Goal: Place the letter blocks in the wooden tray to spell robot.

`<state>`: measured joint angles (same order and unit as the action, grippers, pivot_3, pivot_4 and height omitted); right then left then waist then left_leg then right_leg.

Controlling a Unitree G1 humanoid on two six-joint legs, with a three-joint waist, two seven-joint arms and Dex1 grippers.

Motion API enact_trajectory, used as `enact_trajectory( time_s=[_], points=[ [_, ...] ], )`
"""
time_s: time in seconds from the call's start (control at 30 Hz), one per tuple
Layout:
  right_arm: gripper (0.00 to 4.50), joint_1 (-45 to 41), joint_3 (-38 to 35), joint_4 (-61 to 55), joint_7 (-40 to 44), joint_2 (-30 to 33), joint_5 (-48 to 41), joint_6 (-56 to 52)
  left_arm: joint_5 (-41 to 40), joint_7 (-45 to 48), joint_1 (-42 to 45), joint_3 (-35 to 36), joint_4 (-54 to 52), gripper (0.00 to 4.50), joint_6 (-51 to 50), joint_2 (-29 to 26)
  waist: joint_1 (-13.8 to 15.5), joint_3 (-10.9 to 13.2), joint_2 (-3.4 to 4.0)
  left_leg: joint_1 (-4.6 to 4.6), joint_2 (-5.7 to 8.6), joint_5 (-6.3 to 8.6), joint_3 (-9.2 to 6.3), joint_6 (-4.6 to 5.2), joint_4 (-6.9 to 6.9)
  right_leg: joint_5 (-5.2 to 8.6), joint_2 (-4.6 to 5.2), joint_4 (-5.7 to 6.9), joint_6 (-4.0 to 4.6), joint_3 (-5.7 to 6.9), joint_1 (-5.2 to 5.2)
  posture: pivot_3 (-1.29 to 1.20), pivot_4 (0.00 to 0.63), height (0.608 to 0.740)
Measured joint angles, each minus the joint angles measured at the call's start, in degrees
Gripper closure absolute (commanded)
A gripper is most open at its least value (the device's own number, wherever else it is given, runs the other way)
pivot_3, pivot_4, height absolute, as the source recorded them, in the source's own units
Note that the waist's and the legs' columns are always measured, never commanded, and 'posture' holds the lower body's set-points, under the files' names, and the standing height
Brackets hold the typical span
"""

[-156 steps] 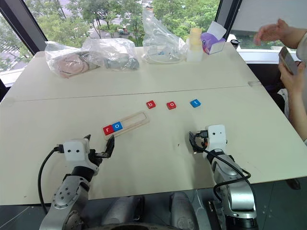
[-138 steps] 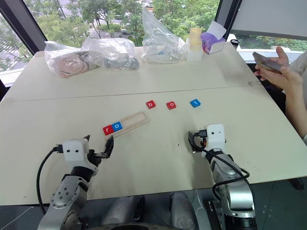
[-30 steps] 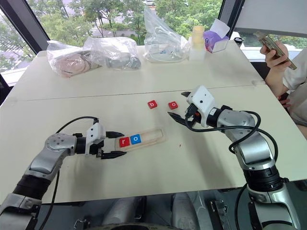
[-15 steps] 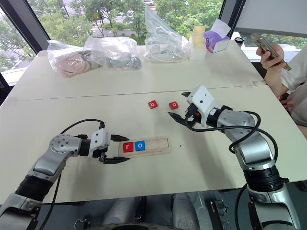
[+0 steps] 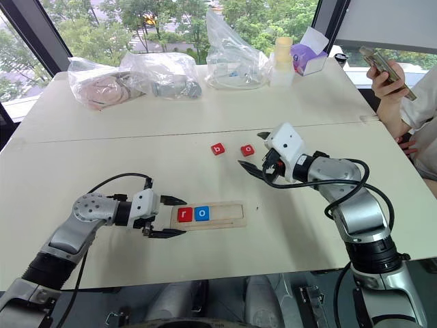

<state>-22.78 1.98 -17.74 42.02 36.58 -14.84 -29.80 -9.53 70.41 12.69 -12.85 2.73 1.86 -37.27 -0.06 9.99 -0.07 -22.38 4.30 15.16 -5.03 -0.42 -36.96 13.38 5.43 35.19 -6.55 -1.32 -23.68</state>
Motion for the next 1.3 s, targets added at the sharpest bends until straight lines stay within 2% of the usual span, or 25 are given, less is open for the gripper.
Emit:
enact_trajectory(
  time_s=[0.03, 0.27, 0.4, 0.57, 0.83, 1.3],
  points=[
    [0.00, -0.01, 0.11, 0.00, -0.01, -0.13, 0.00, 0.00, 0.02, -0.17, 0.06, 0.04, -0.06, 0.04, -0.16, -0.05, -0.01, 0.00, 0.00, 0.00, 0.00, 0.00, 0.00, 0.00, 0.00, 0.00, 0.00, 0.00, 0.00, 0.00, 0.00, 0.00, 0.150, 0.740],
    [0.00, -2.32, 3.77, 0.33, -0.01, -3.49, 0.04, -1.20, -0.98, -1.17, -2.43, 1.68, -3.32, 0.04, -2.04, -3.03, -1.05, 0.01, 0.00, 0.00, -0.08, 0.00, 0.00, 0.00, 0.06, -0.02, -0.09, 0.05, -0.03, -0.03, -0.10, 0.00, 0.150, 0.740],
    [0.00, -6.96, 7.48, 5.13, -1.04, -6.57, 1.42, -3.73, -3.13, -1.51, -7.60, 4.67, -7.81, 0.04, -4.82, -7.20, -1.35, 0.03, -0.02, -0.01, -0.16, 0.00, 0.01, 0.00, 0.19, -0.04, -0.17, 0.20, 0.00, -0.08, -0.31, 0.00, 0.150, 0.740],
    [0.00, -14.18, 10.16, 13.32, -5.95, -13.52, 3.78, -8.87, -4.95, -3.09, -15.38, 9.13, -14.19, 0.04, -7.46, -10.44, -1.19, 0.05, -0.01, -0.06, -0.16, -0.06, 0.05, -0.11, 0.43, -0.07, -0.17, 0.27, 0.06, -0.17, -0.58, 0.00, 0.150, 0.740],
    [0.00, -24.90, 9.96, 29.14, -15.38, -24.11, 6.54, -15.83, -9.12, -9.41, -25.44, 19.65, -23.75, 0.04, -15.13, -10.97, -0.77, 0.10, -0.10, -0.11, -0.14, -0.23, 0.02, -0.39, 0.76, -0.15, -0.19, 0.26, 0.13, -0.13, -0.77, 0.00, 0.150, 0.740],
    [0.00, -27.30, 11.88, 43.98, -20.42, -31.64, 11.93, -12.99, -18.24, -13.32, -25.35, 25.66, -28.55, 0.04, -22.22, -8.82, -2.20, 0.10, -0.10, -0.09, -0.17, -0.30, 0.02, -0.49, 0.81, -0.21, -0.39, 0.35, 0.19, -0.15, -0.84, 0.00, 0.150, 0.740]
  ],
)
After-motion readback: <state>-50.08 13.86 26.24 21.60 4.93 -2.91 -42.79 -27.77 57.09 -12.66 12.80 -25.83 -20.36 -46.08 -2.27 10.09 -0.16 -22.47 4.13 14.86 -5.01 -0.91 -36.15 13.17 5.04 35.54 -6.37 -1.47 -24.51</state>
